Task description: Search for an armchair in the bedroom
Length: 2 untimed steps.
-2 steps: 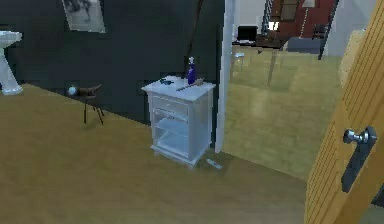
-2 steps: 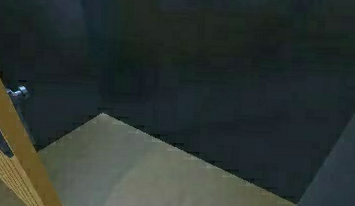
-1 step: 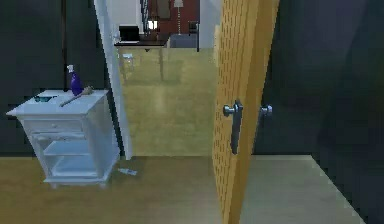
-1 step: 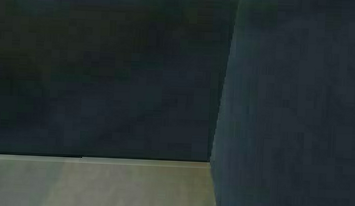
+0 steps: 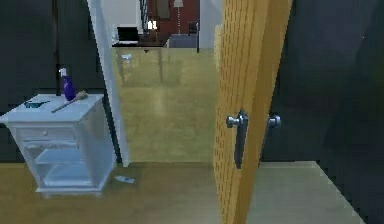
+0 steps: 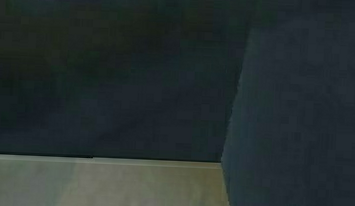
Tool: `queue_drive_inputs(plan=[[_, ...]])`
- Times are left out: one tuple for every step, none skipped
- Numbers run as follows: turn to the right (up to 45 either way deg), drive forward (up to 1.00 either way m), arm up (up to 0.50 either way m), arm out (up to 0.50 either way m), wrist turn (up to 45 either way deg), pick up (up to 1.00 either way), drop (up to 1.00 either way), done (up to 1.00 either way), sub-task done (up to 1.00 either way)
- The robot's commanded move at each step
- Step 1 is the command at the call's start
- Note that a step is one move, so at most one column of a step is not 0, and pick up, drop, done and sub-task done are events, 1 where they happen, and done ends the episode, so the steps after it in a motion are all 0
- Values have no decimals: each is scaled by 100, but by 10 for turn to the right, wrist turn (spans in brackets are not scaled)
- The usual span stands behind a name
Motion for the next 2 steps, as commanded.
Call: queue_drive_inputs(plan=[[-210,0,0,0,0,0,0,0,0],[0,85,0,0,0,0,0,0,0]])
